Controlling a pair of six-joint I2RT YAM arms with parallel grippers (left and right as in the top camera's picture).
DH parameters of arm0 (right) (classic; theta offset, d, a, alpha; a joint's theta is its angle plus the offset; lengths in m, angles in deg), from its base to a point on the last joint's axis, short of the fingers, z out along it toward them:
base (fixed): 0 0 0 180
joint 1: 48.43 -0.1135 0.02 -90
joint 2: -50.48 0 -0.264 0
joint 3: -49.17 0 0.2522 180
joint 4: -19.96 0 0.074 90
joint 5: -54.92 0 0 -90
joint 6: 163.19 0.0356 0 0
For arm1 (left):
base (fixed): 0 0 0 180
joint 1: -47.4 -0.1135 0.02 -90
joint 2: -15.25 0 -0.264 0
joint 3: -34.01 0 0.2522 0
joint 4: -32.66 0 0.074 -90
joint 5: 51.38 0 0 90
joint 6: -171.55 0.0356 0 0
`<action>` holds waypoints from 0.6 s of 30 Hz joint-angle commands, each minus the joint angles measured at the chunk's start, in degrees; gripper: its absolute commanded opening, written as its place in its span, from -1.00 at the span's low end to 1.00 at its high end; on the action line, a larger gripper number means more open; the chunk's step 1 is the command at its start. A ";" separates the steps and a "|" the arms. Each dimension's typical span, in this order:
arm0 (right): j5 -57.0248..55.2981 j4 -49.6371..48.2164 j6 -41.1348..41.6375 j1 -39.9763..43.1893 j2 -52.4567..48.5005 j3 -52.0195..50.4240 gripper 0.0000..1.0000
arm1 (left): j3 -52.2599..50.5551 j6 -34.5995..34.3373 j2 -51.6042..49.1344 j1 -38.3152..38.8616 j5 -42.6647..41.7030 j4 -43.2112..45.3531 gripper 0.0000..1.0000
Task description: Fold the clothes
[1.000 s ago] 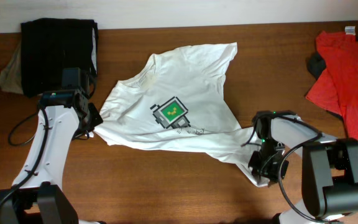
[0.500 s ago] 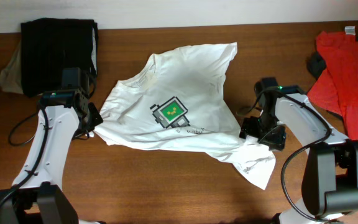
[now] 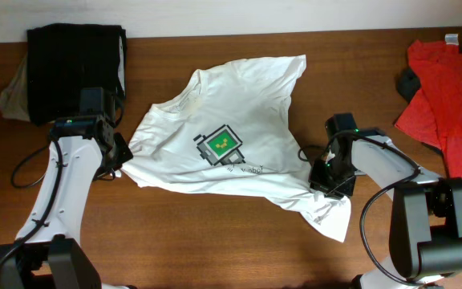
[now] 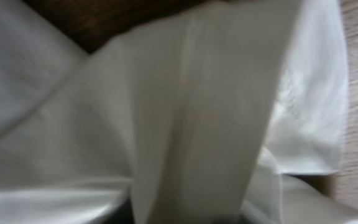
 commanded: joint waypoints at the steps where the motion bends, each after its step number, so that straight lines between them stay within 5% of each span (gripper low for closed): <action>1: 0.07 0.13 0.11 -0.11 0.02 -0.46 -0.77 | 0.72 -0.72 0.66 -0.20 -0.26 -0.07 -0.96; 4: 0.00 1.68 0.09 -0.09 0.02 0.96 -0.91 | 0.72 -0.74 0.66 -0.20 -0.48 -0.07 -0.96; 7: -0.61 5.77 0.04 -0.11 0.02 4.70 -0.83 | 0.72 -0.74 0.66 -0.20 -0.48 -0.07 -0.96; 11: -1.27 7.19 -1.73 -0.11 0.02 5.05 -0.55 | 0.72 -0.74 0.66 -0.20 -0.48 -0.07 -0.95; 13: -3.23 7.93 -1.70 -0.11 0.02 5.01 -0.02 | 0.72 -0.74 0.66 -0.20 -0.48 -0.07 -0.96; 14: -4.31 8.31 -1.70 -0.11 0.02 4.90 0.03 | 0.72 -0.74 0.66 -0.20 -0.48 -0.07 -0.96; 18: -4.28 7.78 -1.70 -0.11 0.00 3.19 -0.14 | 0.72 -0.74 0.66 -0.20 -0.46 -0.07 -0.96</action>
